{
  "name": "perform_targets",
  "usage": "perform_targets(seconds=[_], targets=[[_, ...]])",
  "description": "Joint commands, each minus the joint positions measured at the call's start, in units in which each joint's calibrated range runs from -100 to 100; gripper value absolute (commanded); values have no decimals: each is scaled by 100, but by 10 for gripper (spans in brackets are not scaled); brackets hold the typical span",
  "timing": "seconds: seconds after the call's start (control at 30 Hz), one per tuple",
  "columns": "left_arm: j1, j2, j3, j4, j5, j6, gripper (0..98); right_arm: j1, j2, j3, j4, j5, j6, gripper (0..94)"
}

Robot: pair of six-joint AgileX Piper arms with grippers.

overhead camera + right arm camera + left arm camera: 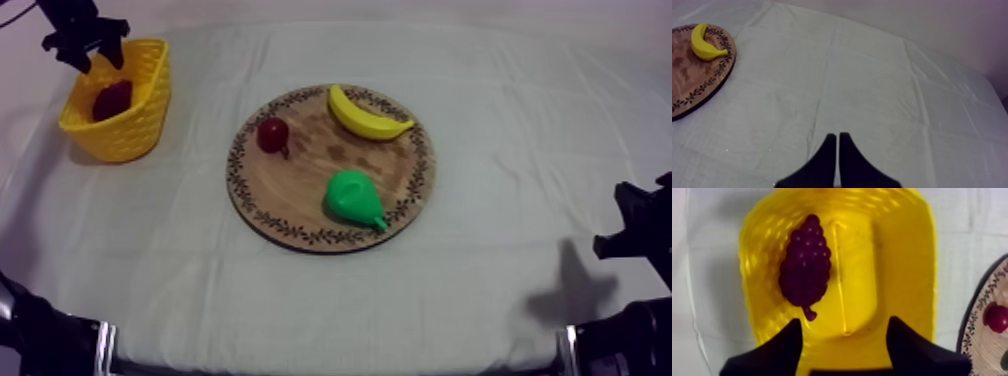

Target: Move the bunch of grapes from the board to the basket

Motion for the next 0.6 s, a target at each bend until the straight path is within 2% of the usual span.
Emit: perform_targets(seconds=[0.0, 0.33, 0.57], targets=[[23, -311, 107, -5, -85, -38, 531, -1, 0, -4, 0, 0, 1, 3], [169, -1967, 1028, -12, -515, -212, 434, -1, 0, -4, 0, 0, 1, 3], [197, -3362, 2441, 62, -1530, -448, 365, -1, 0, -4, 0, 0, 1, 3]])
